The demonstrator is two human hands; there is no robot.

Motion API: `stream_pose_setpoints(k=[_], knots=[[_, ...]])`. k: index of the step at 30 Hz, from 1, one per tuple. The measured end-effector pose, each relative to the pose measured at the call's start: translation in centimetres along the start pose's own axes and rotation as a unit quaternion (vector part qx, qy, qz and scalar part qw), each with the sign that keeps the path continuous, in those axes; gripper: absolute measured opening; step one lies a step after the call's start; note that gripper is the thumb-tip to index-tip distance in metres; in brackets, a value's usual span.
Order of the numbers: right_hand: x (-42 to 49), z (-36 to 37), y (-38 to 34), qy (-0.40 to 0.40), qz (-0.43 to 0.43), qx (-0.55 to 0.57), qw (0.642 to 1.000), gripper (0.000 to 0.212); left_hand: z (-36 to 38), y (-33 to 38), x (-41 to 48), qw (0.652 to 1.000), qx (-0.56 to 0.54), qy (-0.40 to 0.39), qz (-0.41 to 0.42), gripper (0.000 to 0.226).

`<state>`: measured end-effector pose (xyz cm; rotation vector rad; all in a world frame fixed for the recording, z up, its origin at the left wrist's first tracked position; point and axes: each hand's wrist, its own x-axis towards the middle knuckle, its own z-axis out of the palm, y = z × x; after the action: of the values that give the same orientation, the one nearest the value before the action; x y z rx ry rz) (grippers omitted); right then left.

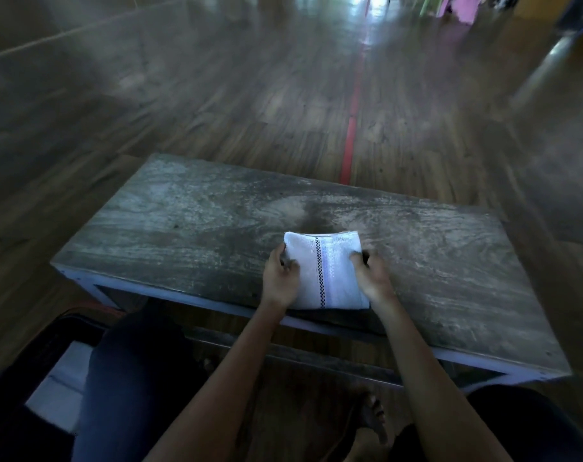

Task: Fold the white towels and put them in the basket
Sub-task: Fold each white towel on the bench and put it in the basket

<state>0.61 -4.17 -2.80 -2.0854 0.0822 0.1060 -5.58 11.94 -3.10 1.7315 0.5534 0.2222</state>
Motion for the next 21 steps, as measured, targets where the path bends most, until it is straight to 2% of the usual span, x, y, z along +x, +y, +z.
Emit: stream_pose_setpoints(k=[2, 4, 7, 11, 17, 21], knots=[[-1.2, -0.1, -0.4, 0.012, -0.016, 0.057, 0.998, 0.021, -0.5, 0.7, -0.4, 0.997, -0.067, -0.007, -0.032, 0.047], [-2.4, -0.5, -1.3, 0.024, -0.028, 0.089, 0.995, 0.028, -1.0, 1.0, -0.4, 0.995, -0.097, -0.023, -0.028, 0.046], [-3.8, -1.6, -3.0, 0.035, -0.070, 0.115, 0.990, 0.033, -1.8, 1.9, -0.6, 0.989, -0.139, -0.048, -0.018, 0.046], [-5.3, -2.4, -6.0, 0.010, -0.123, 0.101, 0.987, 0.028, -4.0, 4.3, -1.7, 0.983, -0.176, -0.047, 0.001, 0.049], [-6.8, 0.7, -11.3, -0.041, -0.152, 0.100, 0.982, 0.025, -10.3, 5.8, -2.6, 0.981, -0.185, 0.025, 0.058, 0.047], [-9.0, 5.2, -14.8, -0.103, -0.163, 0.091, 0.977, 0.030, -16.6, 5.4, -3.8, 0.979, -0.174, 0.080, 0.072, 0.045]])
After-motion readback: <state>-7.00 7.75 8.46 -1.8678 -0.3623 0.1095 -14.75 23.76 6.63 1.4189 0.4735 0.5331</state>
